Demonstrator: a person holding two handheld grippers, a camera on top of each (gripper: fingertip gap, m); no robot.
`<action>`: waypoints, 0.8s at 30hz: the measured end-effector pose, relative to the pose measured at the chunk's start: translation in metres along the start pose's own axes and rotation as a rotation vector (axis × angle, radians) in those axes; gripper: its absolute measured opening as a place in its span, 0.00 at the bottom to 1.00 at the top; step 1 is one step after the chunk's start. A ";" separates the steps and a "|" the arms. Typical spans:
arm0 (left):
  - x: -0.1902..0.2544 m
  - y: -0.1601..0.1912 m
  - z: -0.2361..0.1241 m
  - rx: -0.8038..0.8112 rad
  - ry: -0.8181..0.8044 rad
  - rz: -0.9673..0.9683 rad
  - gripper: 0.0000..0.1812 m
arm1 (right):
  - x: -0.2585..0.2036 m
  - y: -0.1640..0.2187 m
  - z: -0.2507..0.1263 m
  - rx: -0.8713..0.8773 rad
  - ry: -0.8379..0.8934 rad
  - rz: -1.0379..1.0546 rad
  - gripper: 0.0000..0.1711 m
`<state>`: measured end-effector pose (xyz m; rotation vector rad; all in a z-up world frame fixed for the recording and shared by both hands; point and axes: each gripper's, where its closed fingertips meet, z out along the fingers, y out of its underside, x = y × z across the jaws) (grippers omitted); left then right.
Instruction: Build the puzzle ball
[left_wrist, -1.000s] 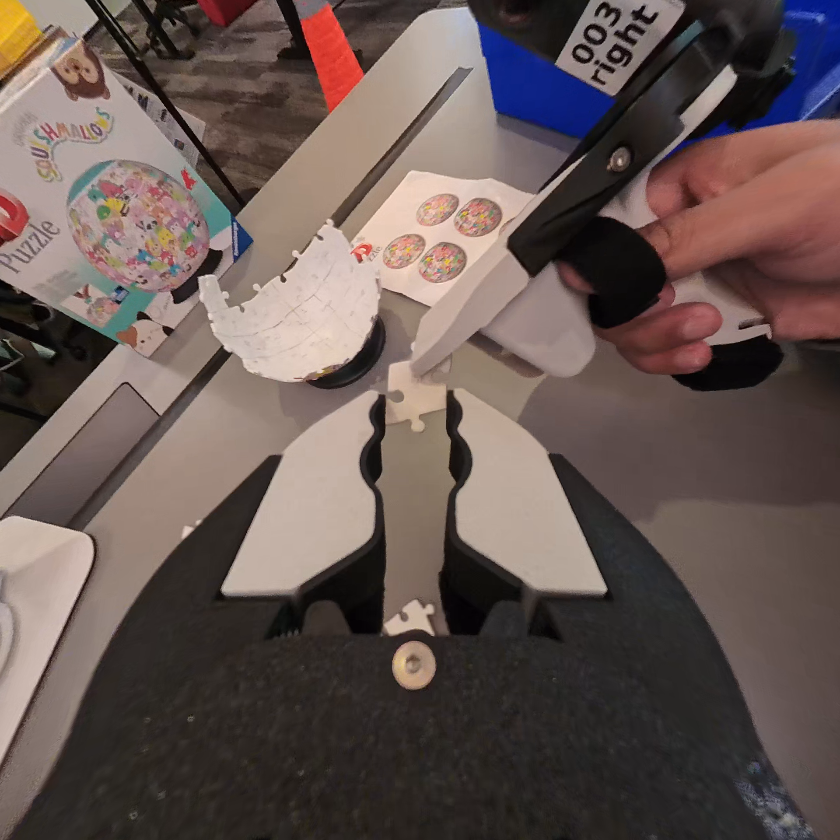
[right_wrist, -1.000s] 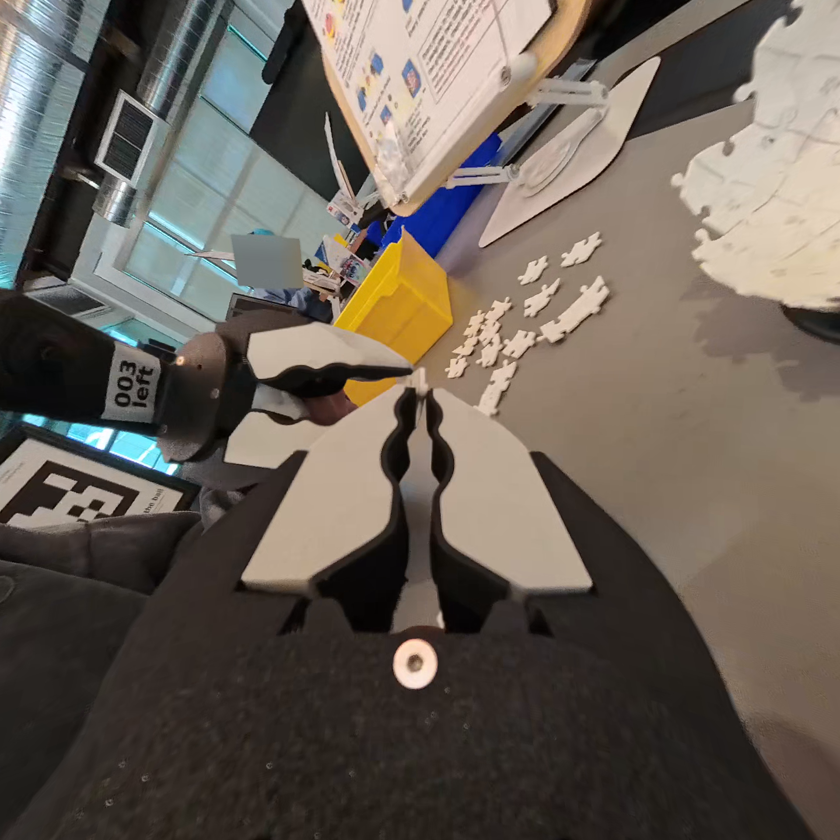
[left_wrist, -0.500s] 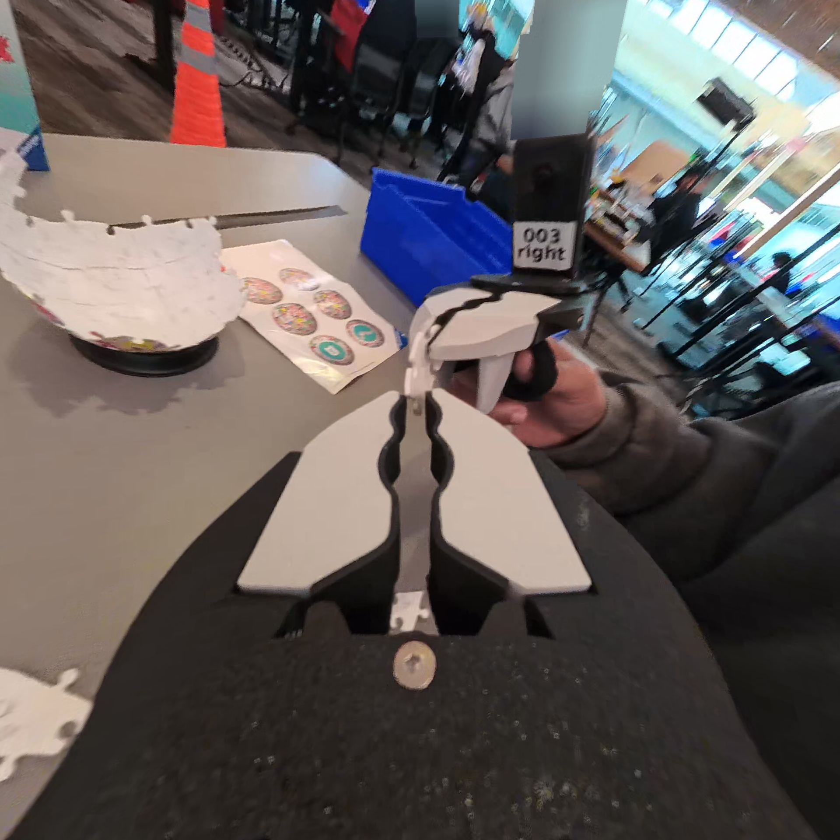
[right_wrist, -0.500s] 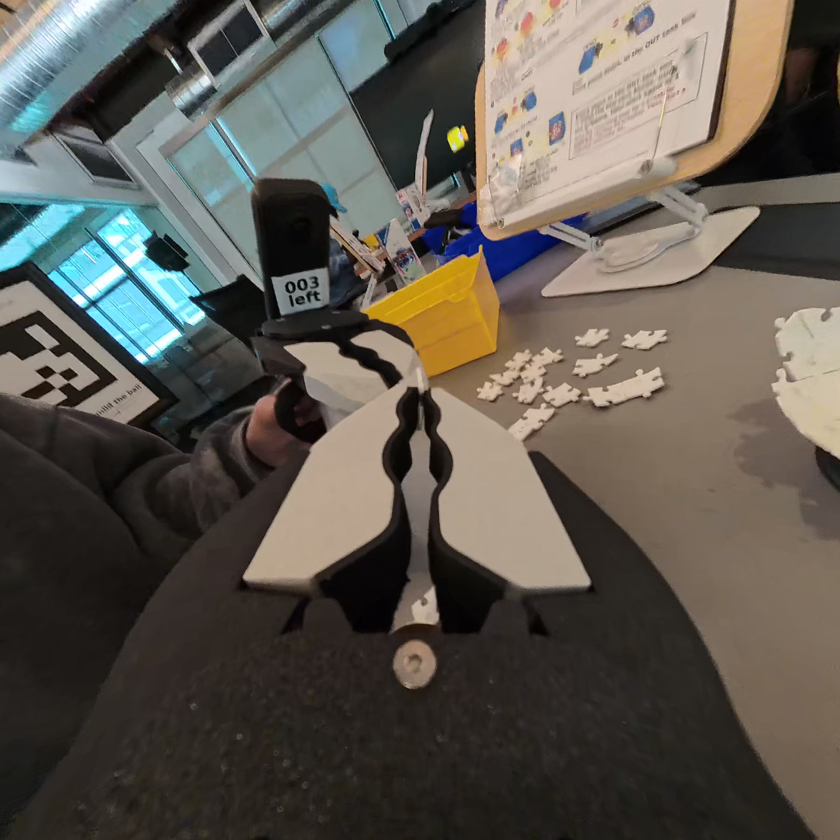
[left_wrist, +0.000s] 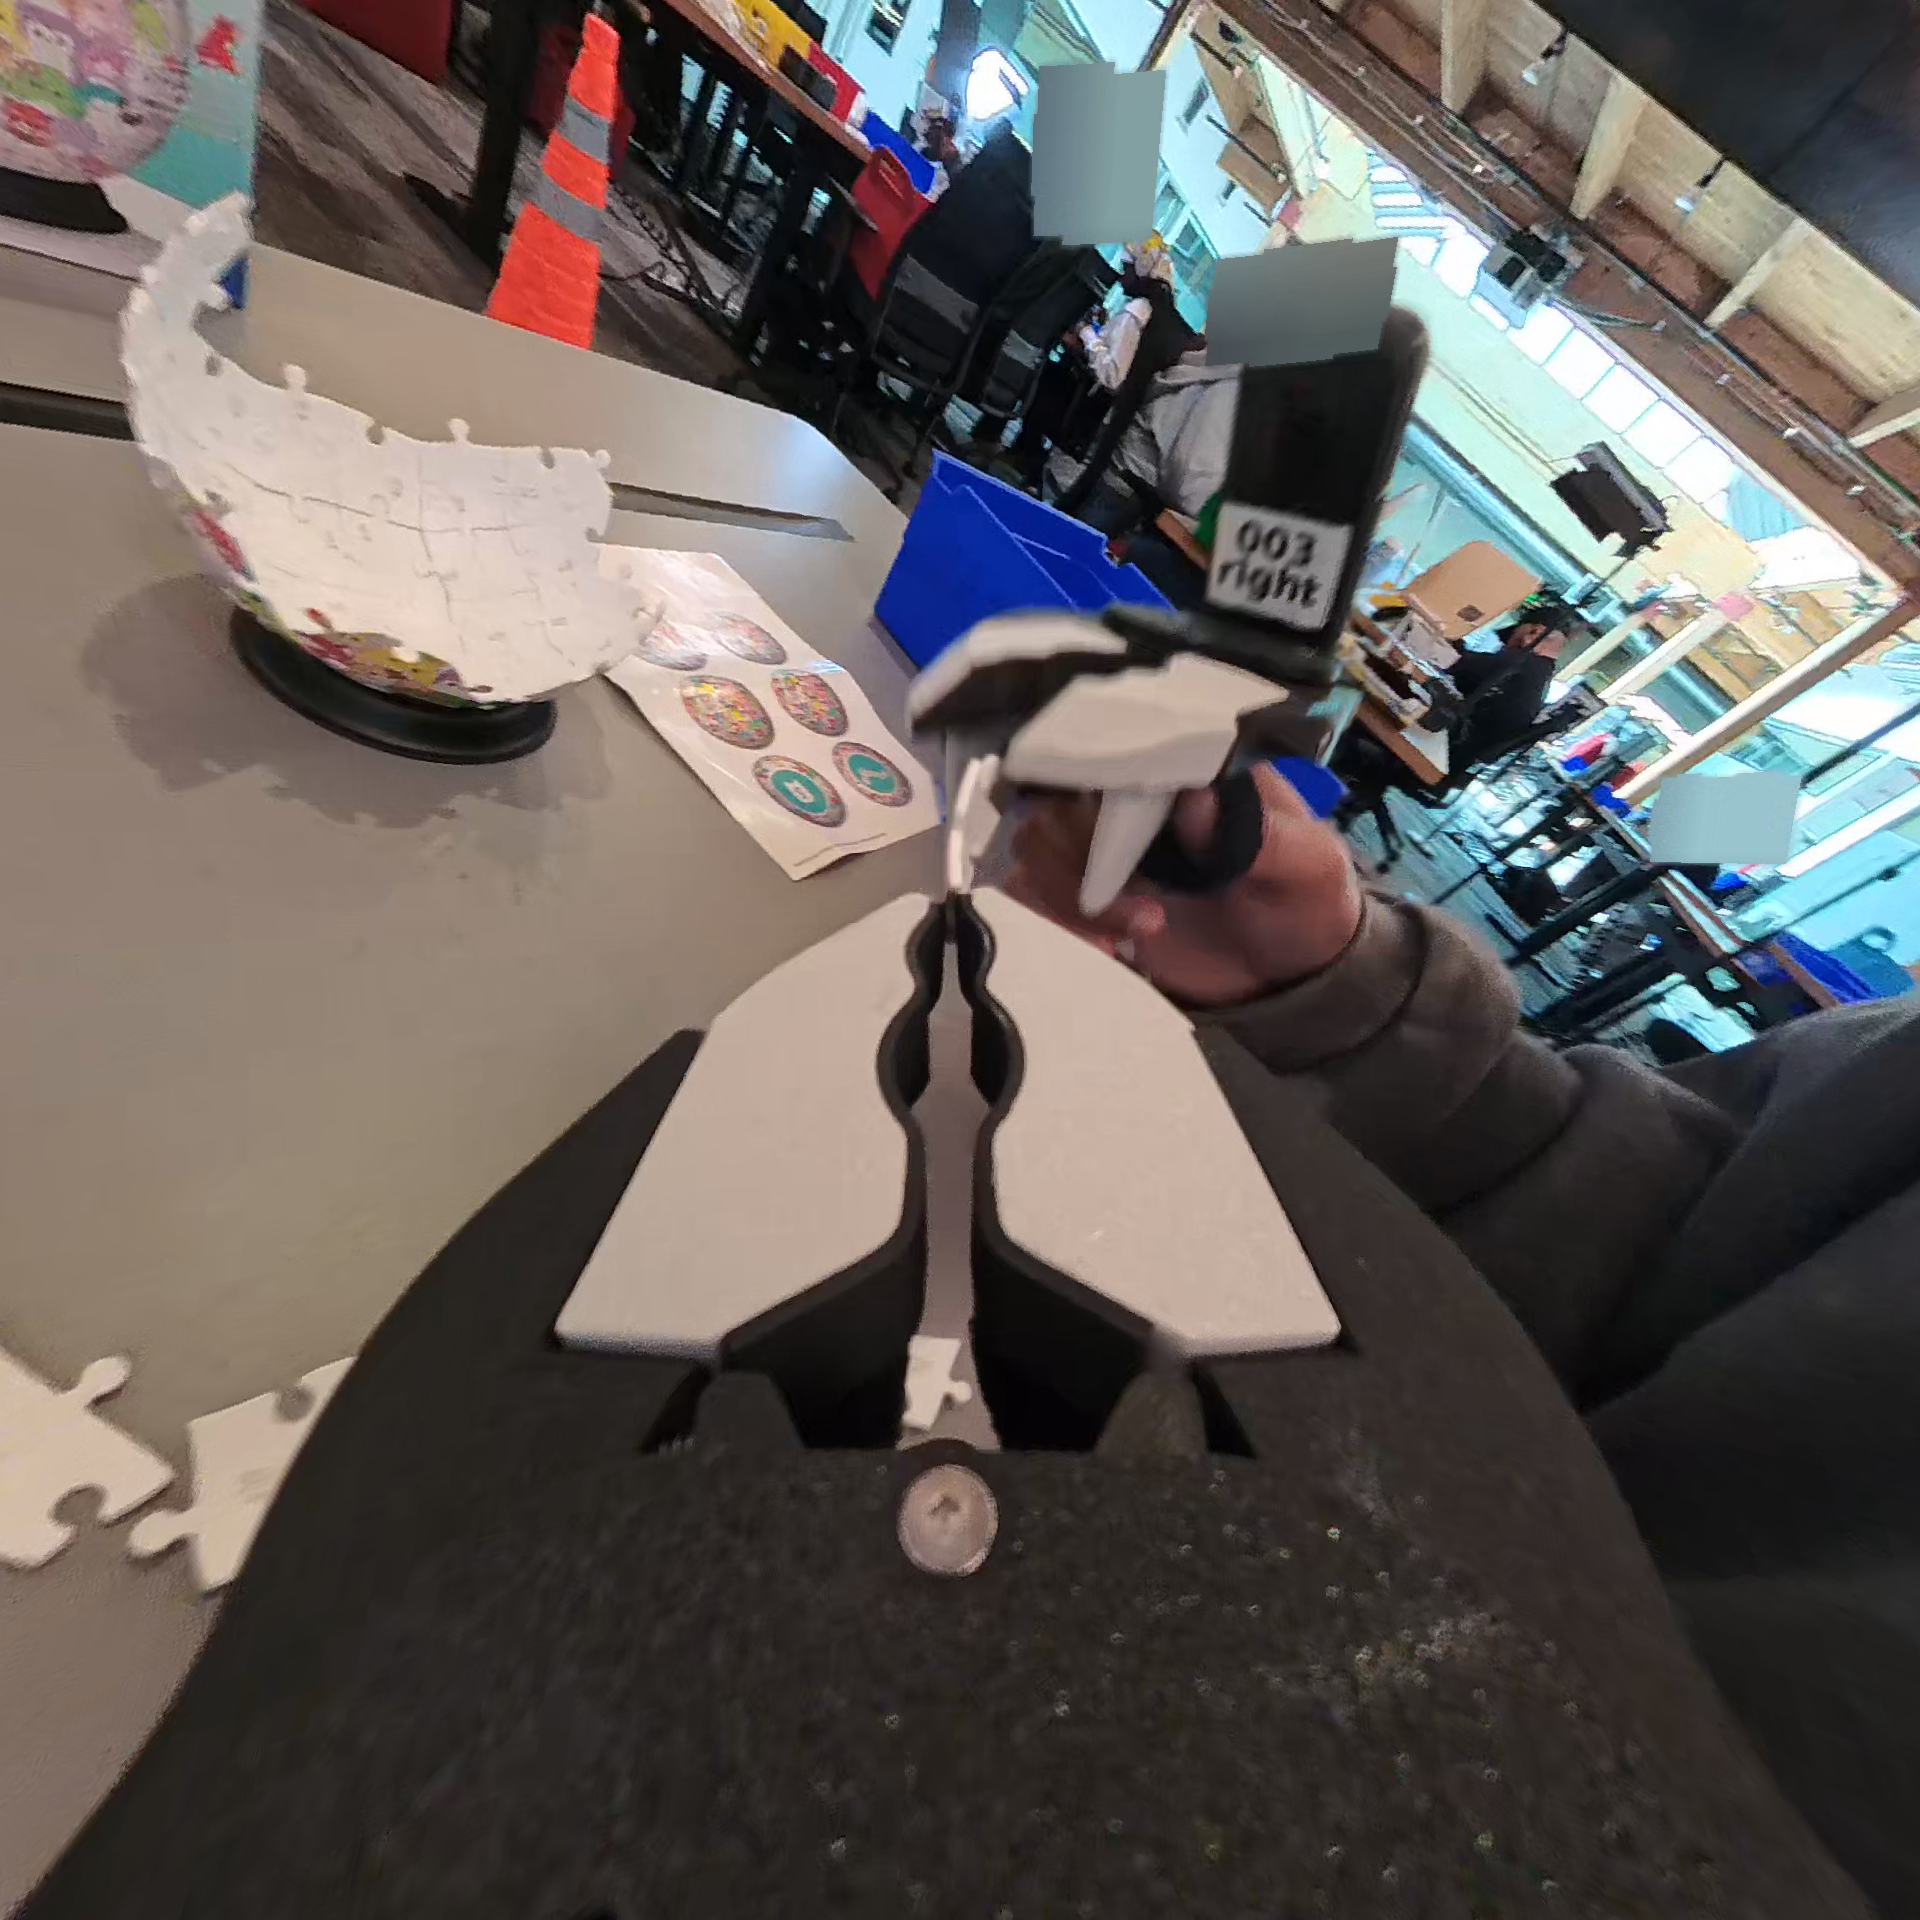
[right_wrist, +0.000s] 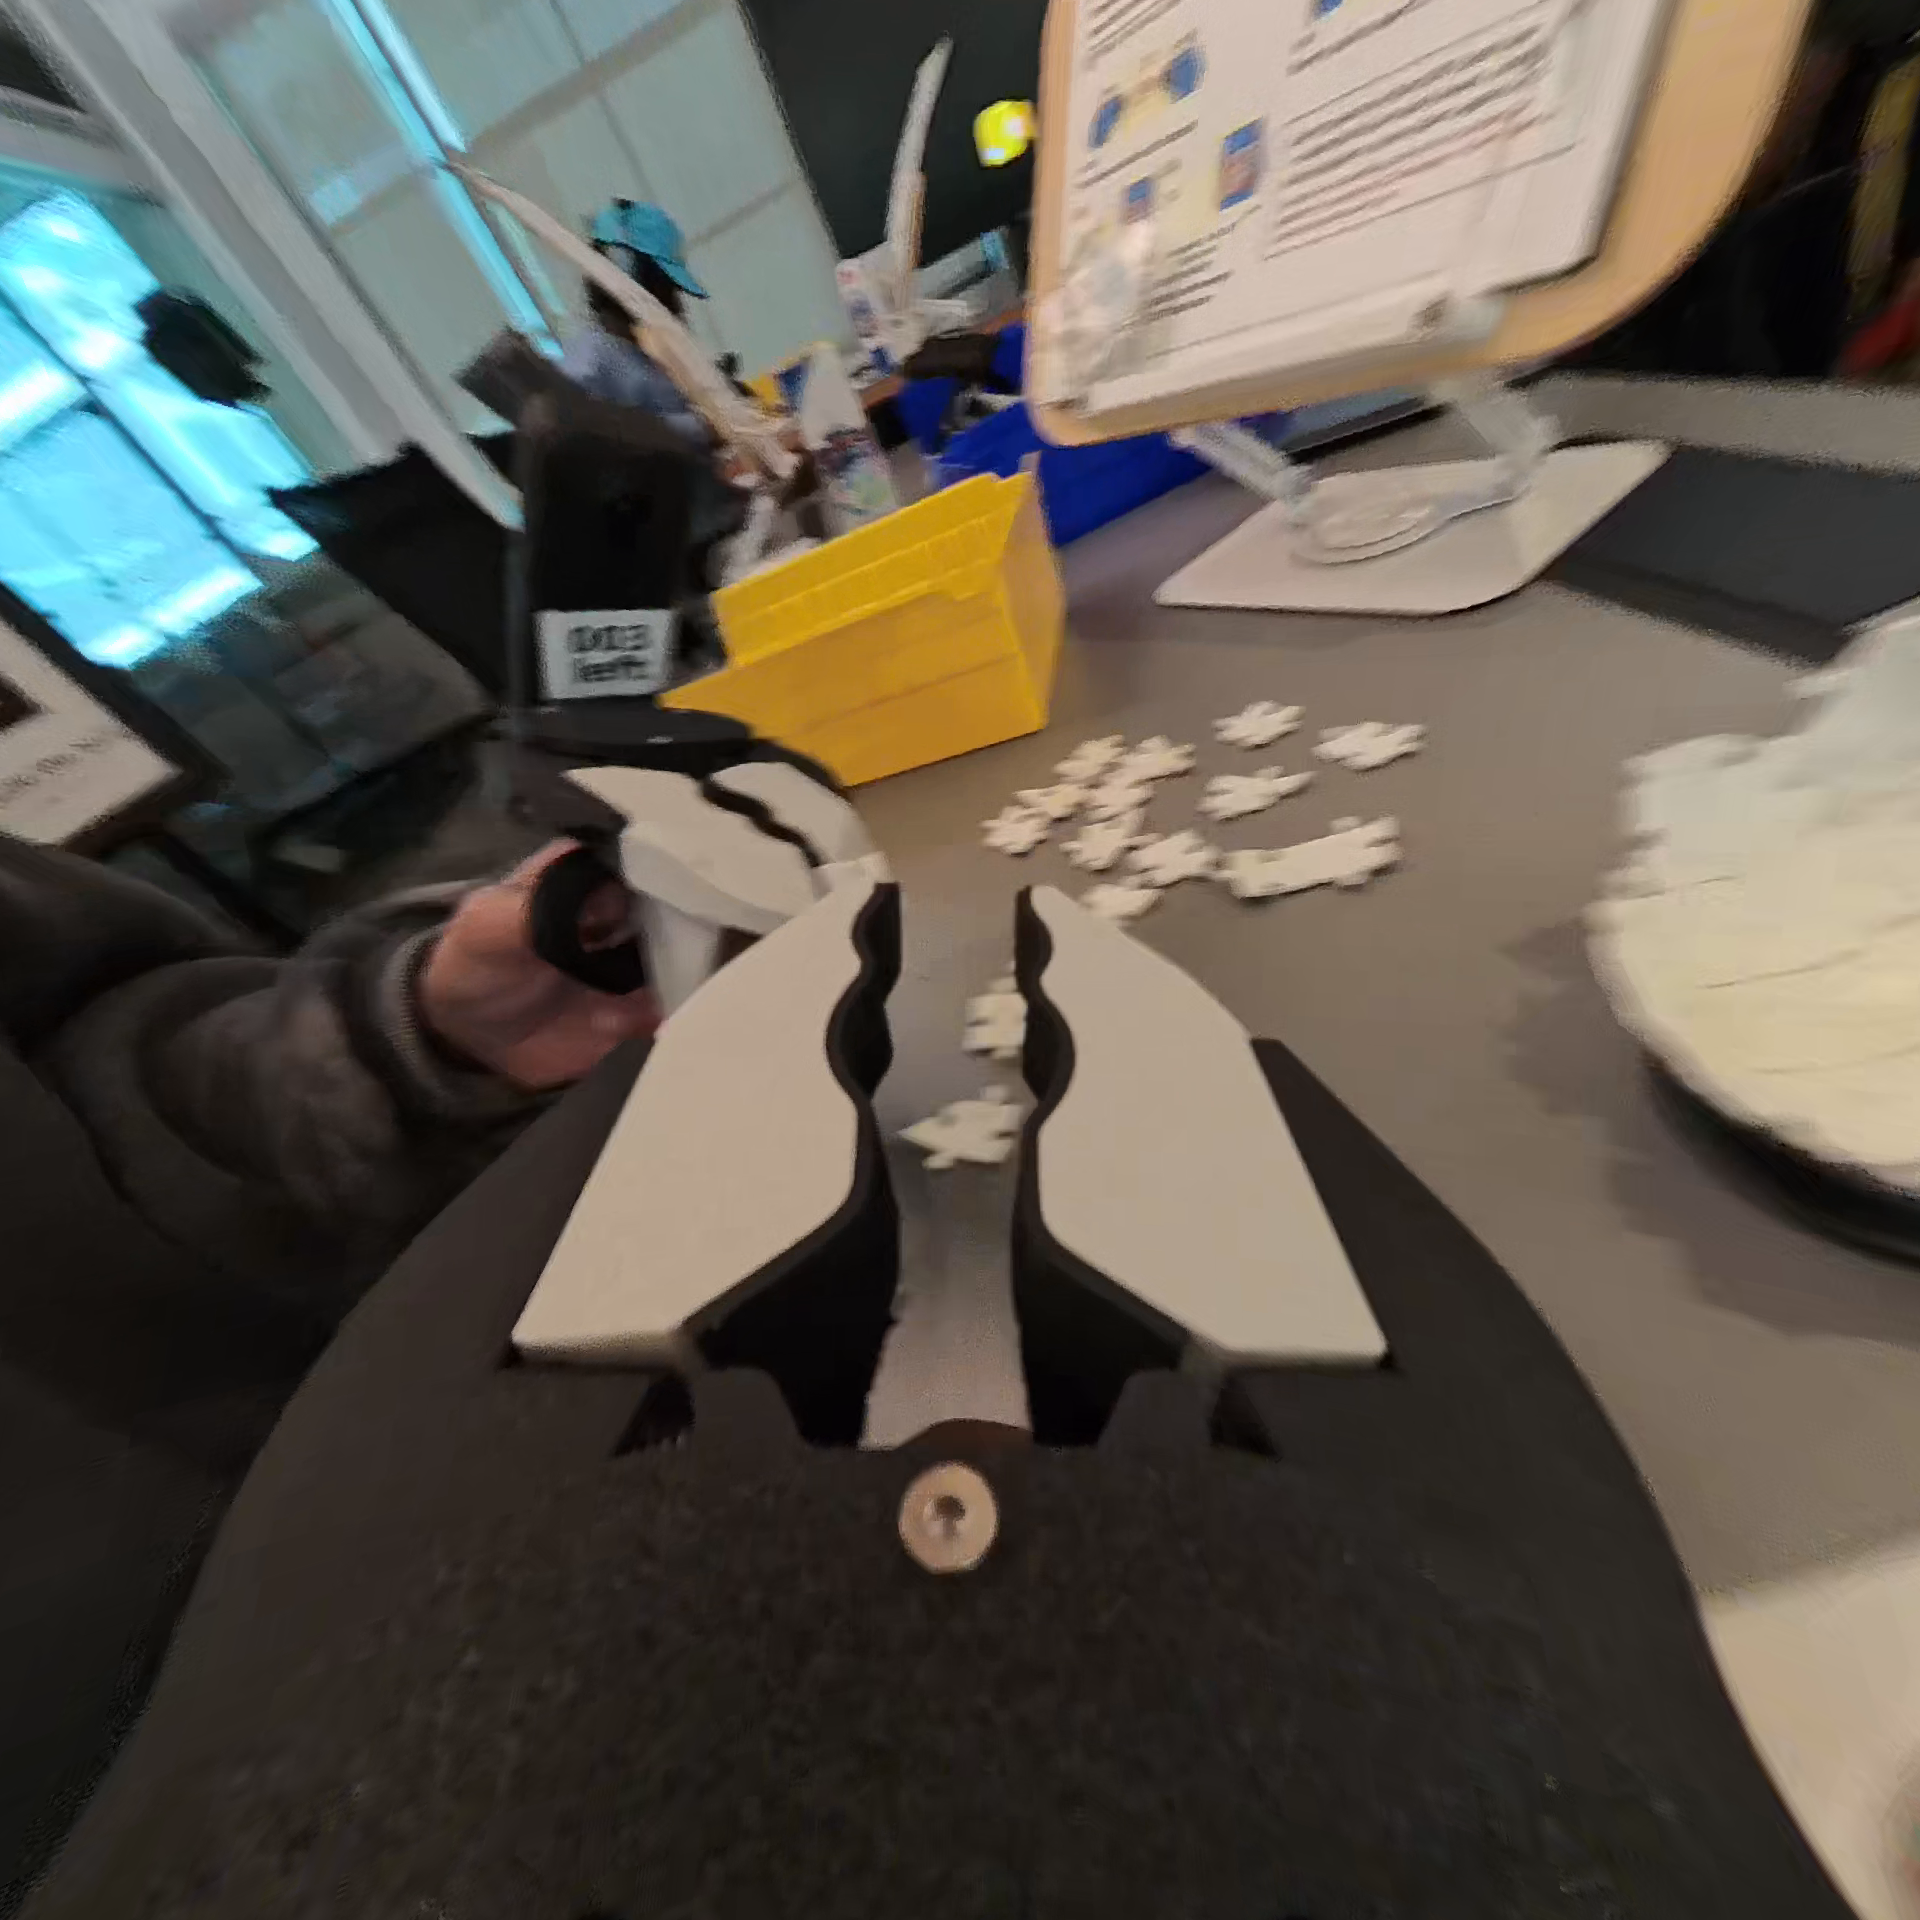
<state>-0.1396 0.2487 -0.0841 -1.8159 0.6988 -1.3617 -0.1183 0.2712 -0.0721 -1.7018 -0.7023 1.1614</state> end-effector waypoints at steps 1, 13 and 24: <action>-0.004 0.000 -0.002 0.002 -0.028 0.016 0.01 | 0.020 -0.012 -0.009 0.009 0.095 -0.036 0.13; -0.028 0.014 -0.014 -0.094 -0.159 0.152 0.01 | 0.218 -0.019 -0.062 -0.457 0.749 0.086 0.11; -0.028 0.011 -0.018 -0.089 -0.148 0.140 0.01 | 0.227 0.010 -0.058 -0.593 0.795 0.188 0.03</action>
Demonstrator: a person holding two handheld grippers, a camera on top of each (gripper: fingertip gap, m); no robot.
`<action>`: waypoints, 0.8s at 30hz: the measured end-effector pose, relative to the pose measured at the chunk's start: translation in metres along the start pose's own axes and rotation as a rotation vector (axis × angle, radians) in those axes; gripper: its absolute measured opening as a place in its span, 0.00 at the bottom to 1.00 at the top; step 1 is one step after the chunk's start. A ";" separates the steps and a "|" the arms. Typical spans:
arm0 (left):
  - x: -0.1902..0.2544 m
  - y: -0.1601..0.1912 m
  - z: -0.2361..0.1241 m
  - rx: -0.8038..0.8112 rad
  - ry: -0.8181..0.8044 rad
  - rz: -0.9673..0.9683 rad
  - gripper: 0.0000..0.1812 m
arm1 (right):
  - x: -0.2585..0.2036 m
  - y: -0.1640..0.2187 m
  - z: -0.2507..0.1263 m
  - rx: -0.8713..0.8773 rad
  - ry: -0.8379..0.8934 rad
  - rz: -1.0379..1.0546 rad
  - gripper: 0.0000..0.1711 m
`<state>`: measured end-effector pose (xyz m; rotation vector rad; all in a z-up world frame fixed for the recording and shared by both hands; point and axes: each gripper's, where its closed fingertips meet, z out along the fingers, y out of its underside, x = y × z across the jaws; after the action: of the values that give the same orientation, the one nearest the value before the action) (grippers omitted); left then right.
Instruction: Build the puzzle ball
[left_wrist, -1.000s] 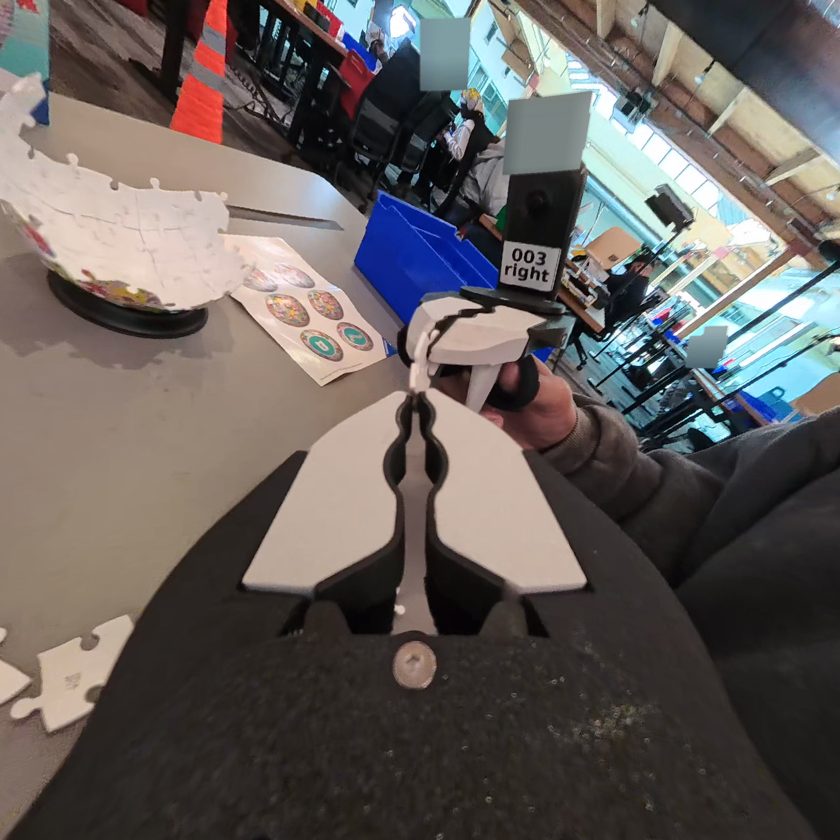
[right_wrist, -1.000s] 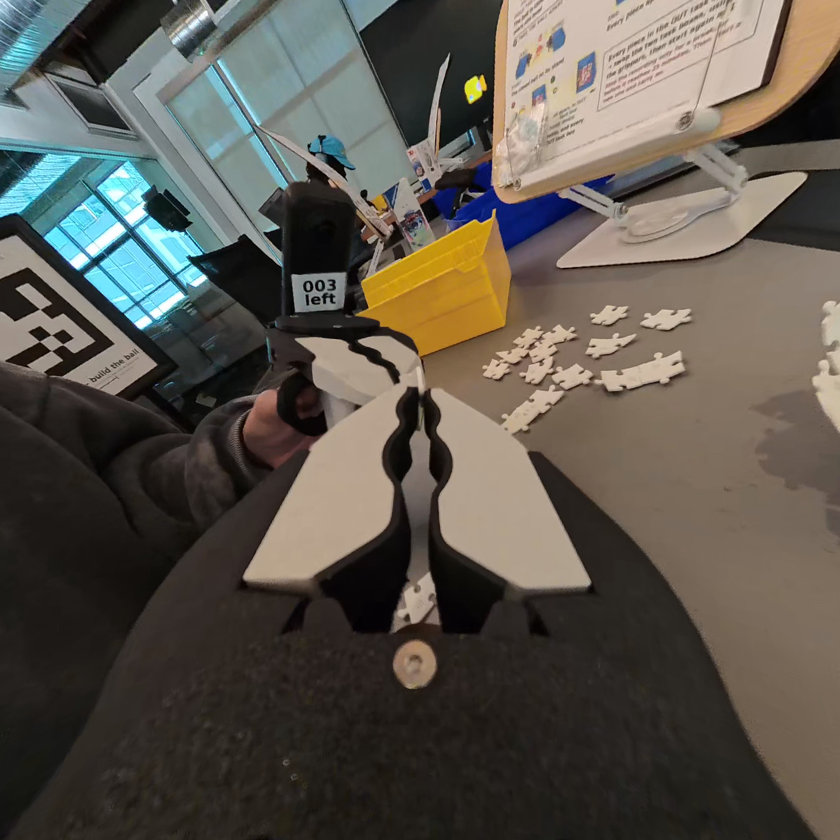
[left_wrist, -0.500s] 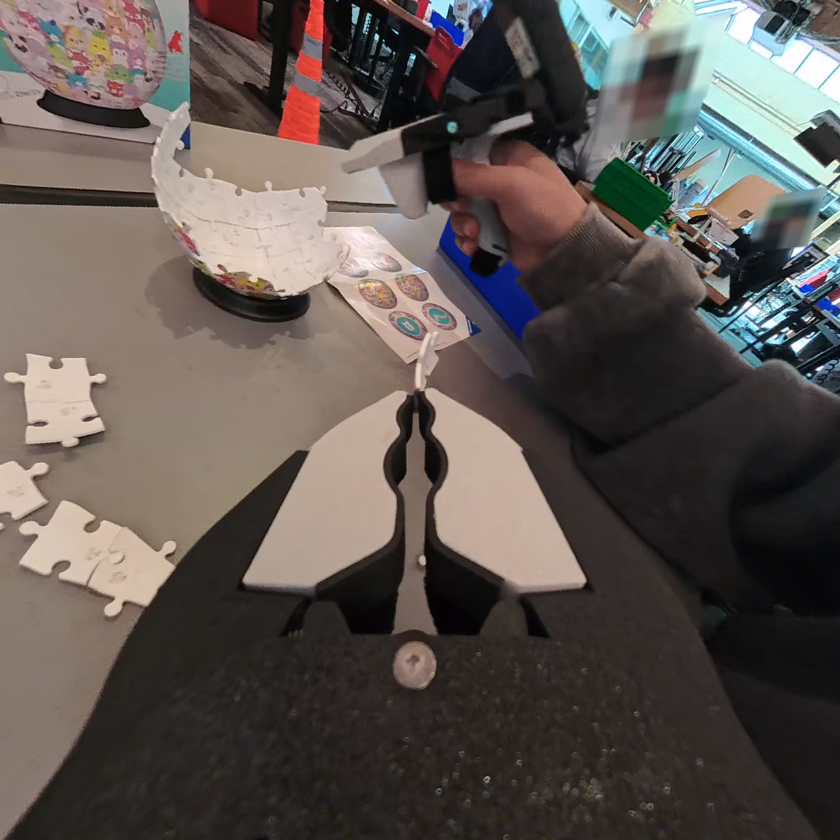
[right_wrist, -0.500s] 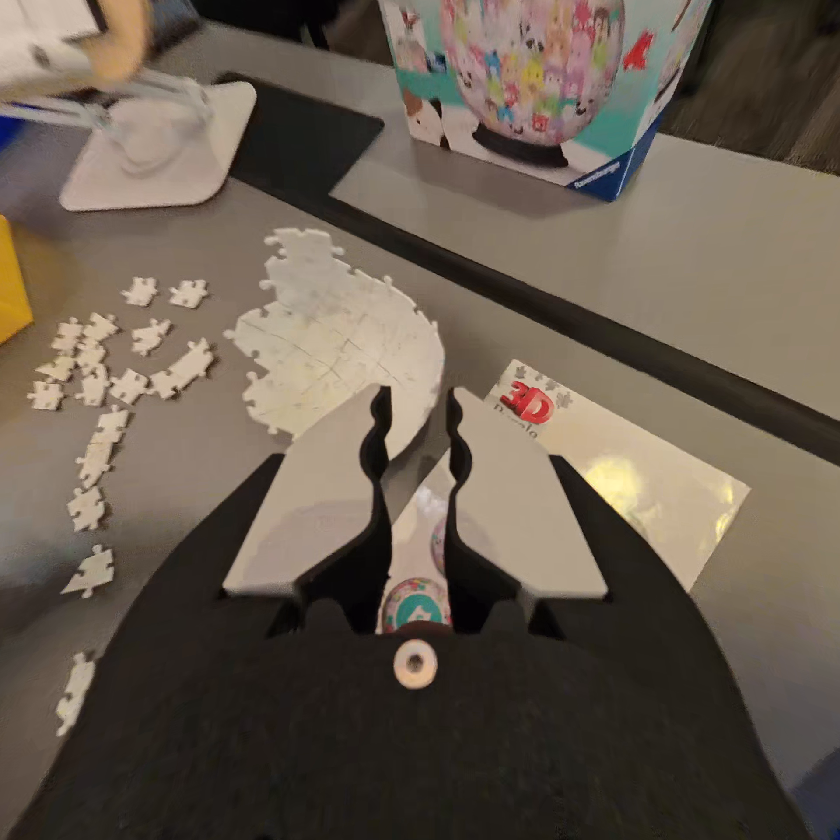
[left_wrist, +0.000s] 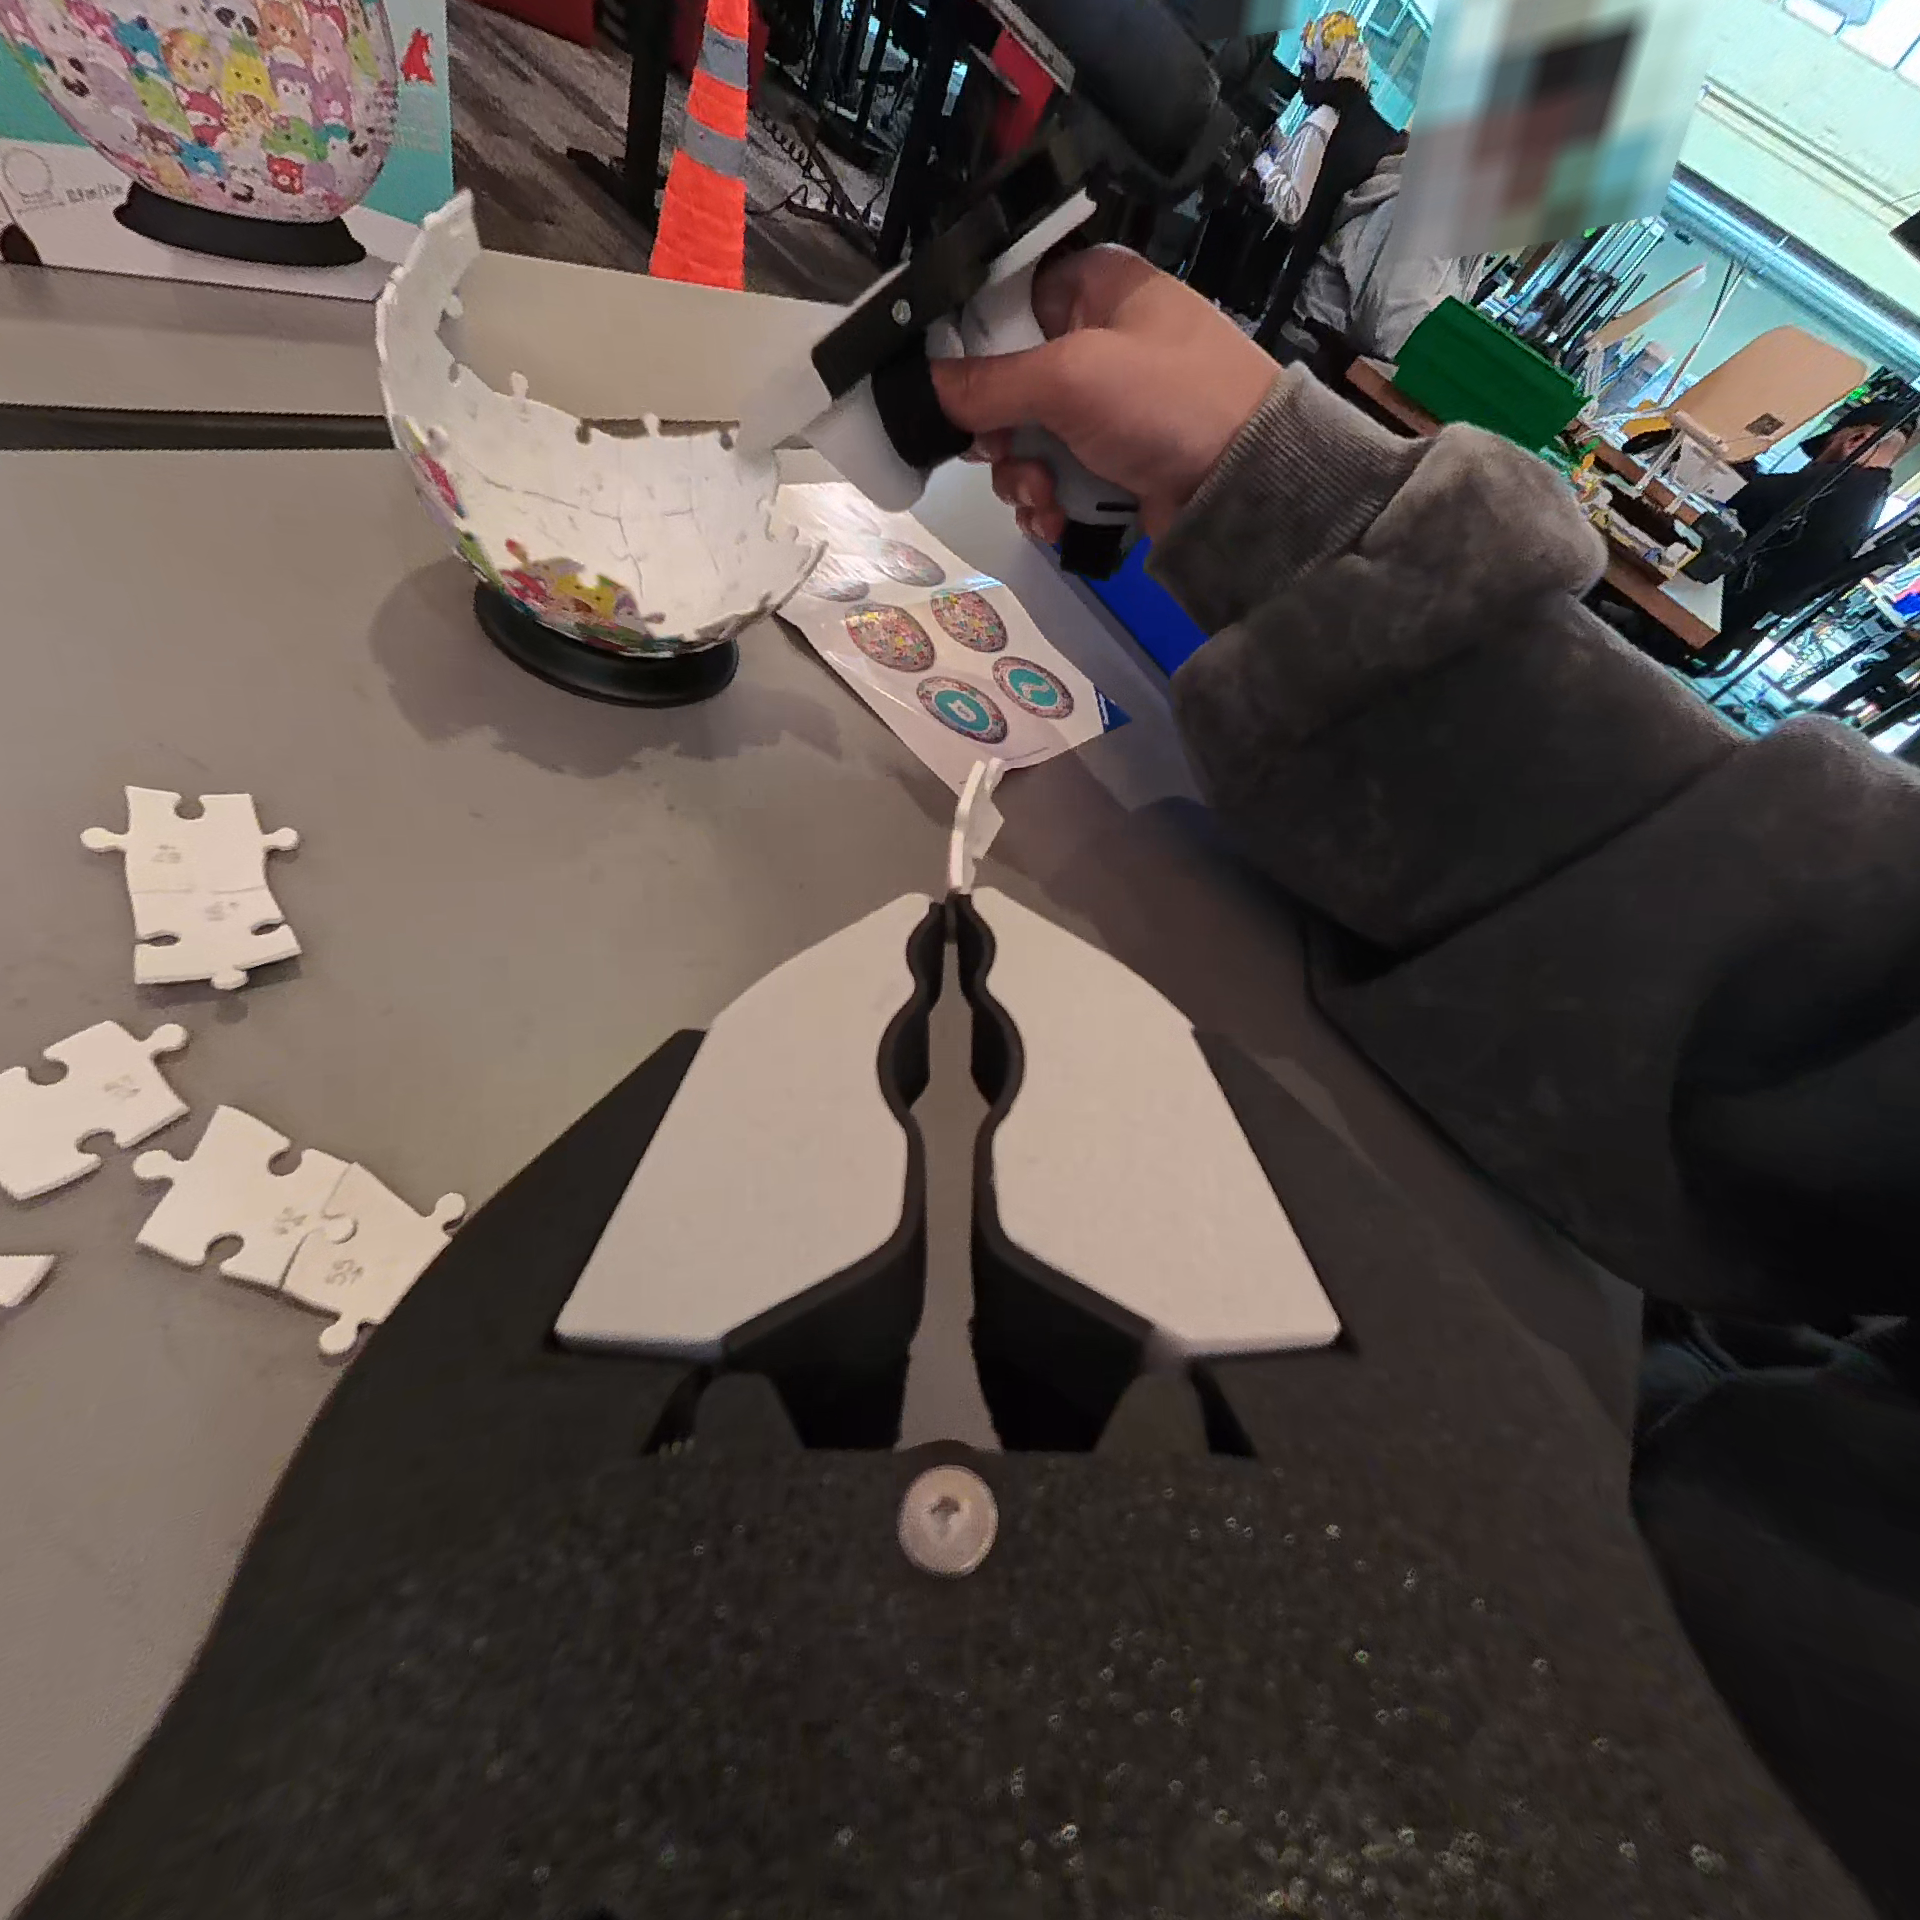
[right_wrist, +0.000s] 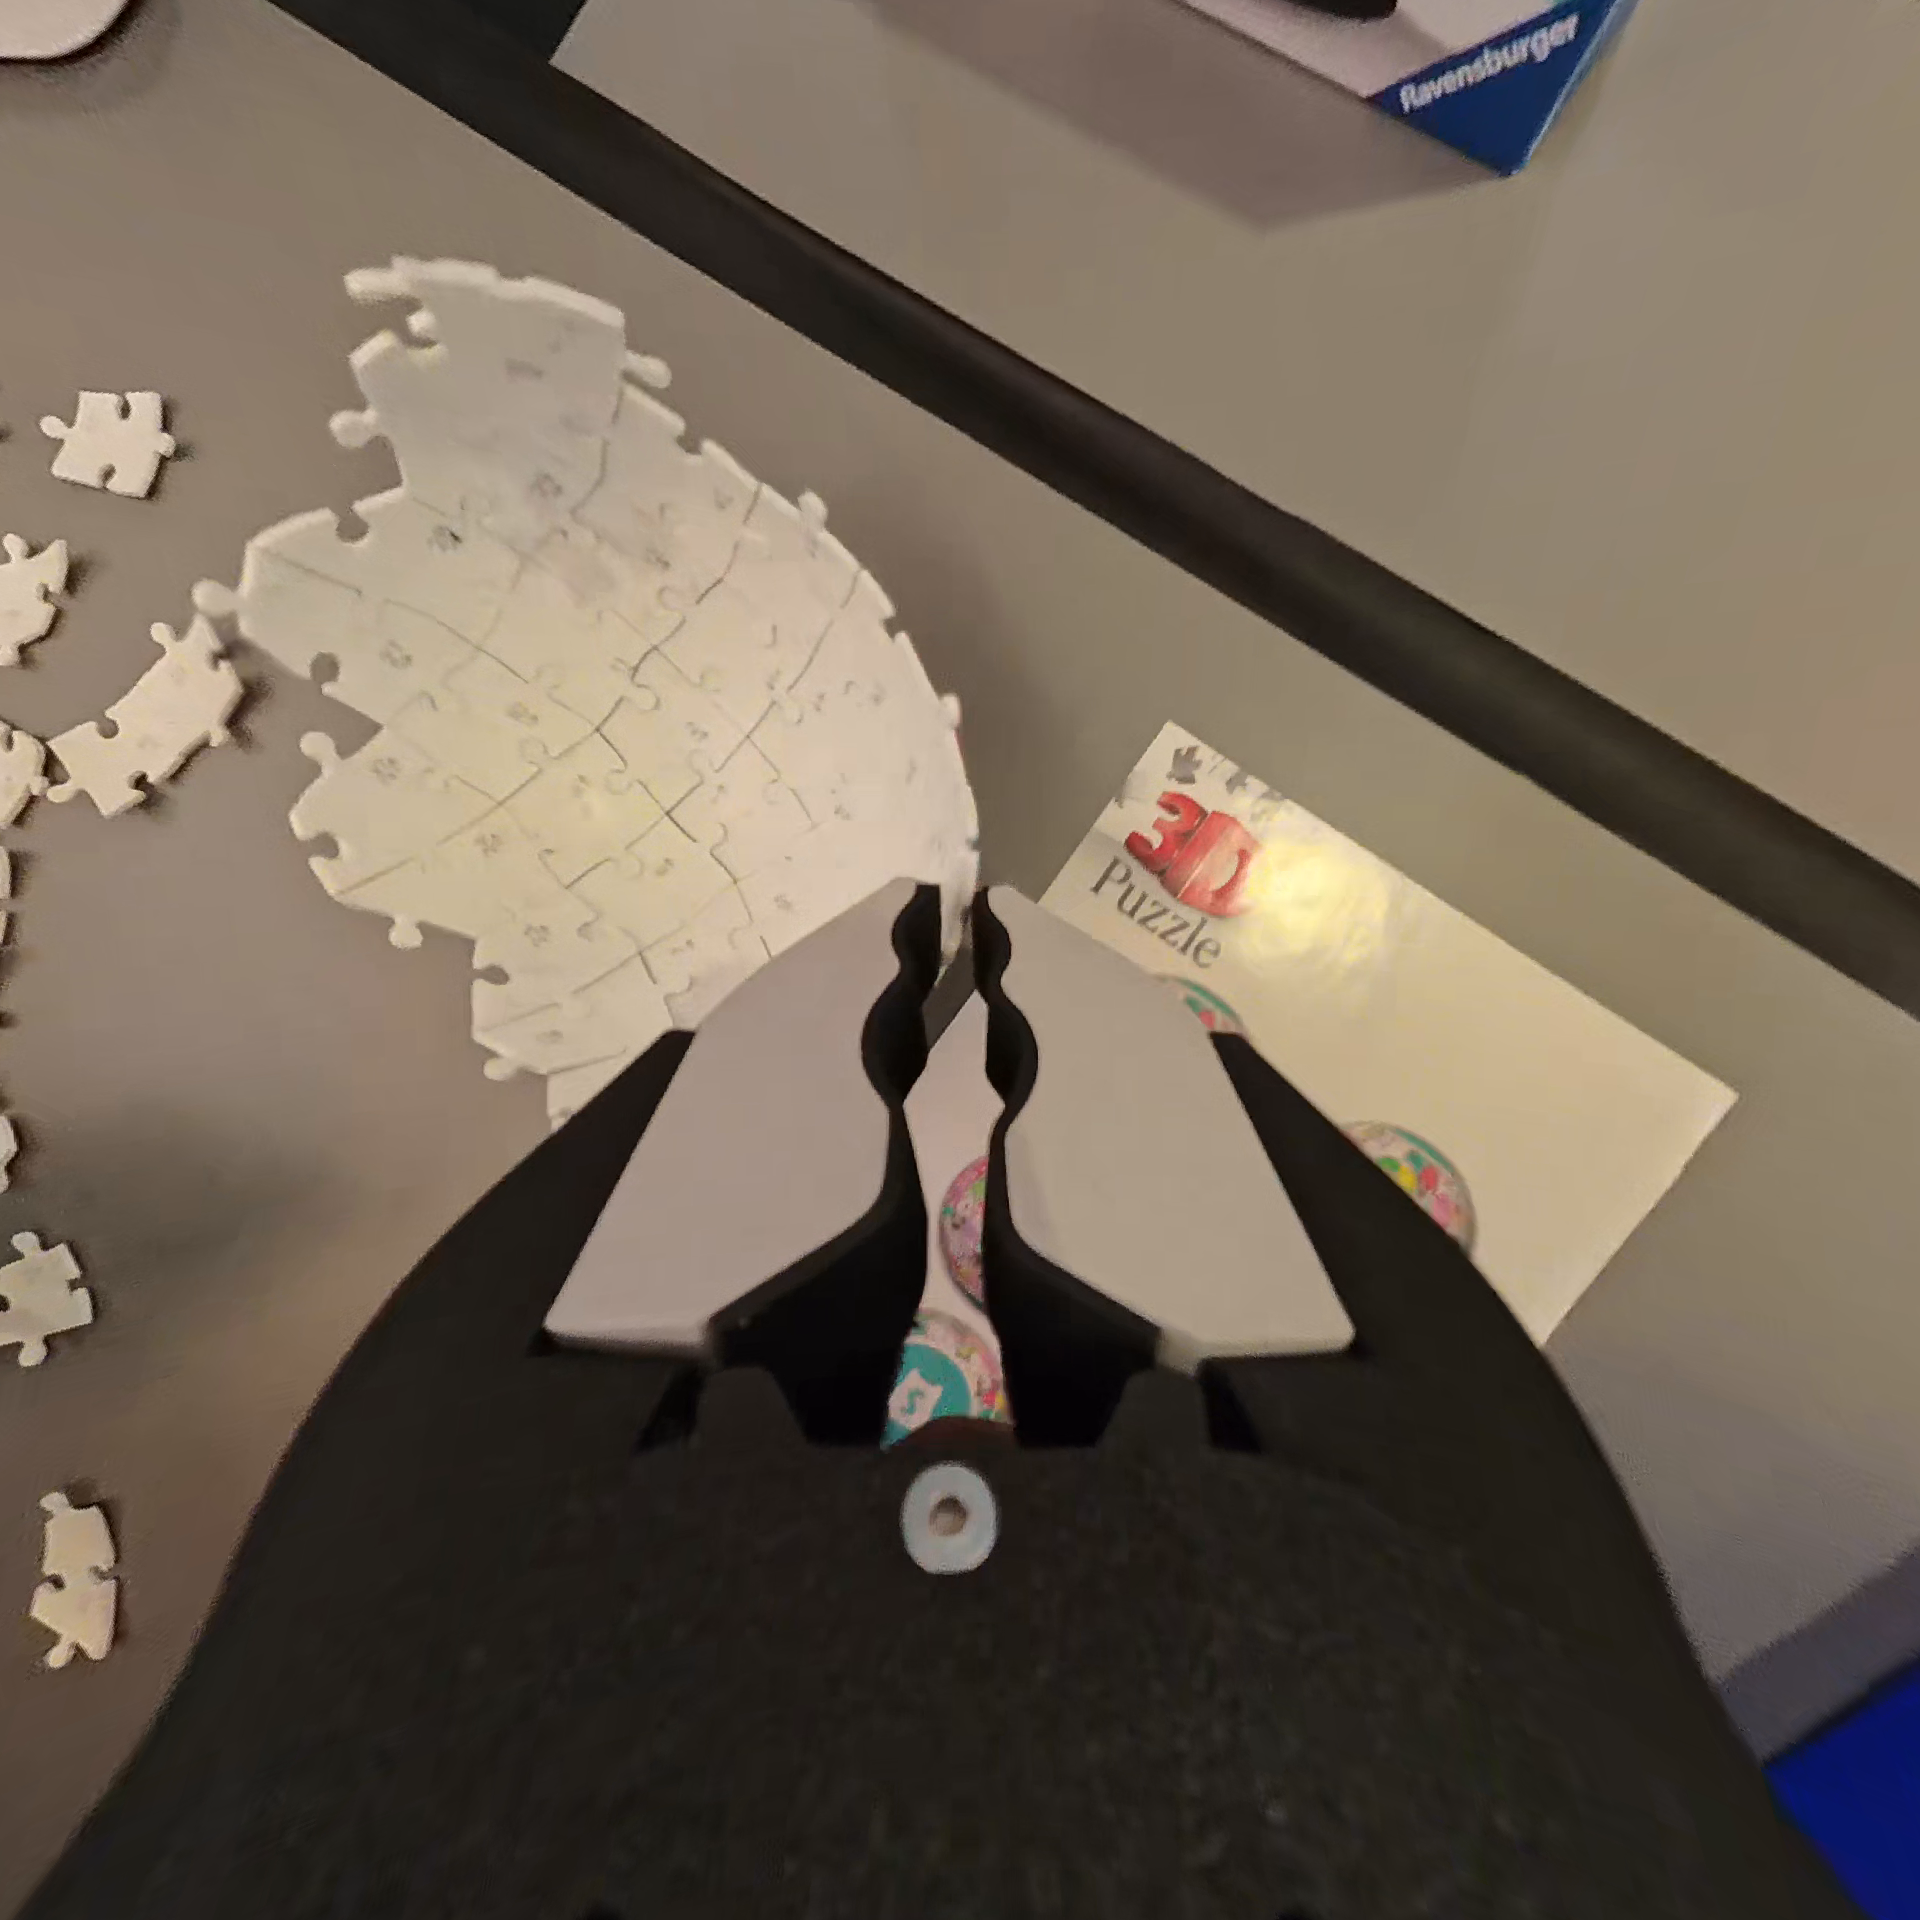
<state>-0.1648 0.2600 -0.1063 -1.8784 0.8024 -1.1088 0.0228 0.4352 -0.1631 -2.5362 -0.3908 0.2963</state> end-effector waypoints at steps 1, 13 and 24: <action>0.000 0.000 0.000 -0.001 0.000 0.000 0.01 | -0.002 0.003 -0.001 -0.006 0.001 0.013 0.04; 0.006 0.001 0.002 -0.005 0.012 0.005 0.01 | -0.046 0.042 -0.015 -0.038 -0.049 0.111 0.07; 0.005 0.004 0.003 -0.021 -0.005 0.024 0.01 | -0.034 0.005 -0.043 0.216 -0.072 -0.058 0.15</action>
<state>-0.1600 0.2546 -0.1091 -1.8838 0.8345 -1.0842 0.0047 0.3993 -0.1263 -2.3041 -0.4345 0.3874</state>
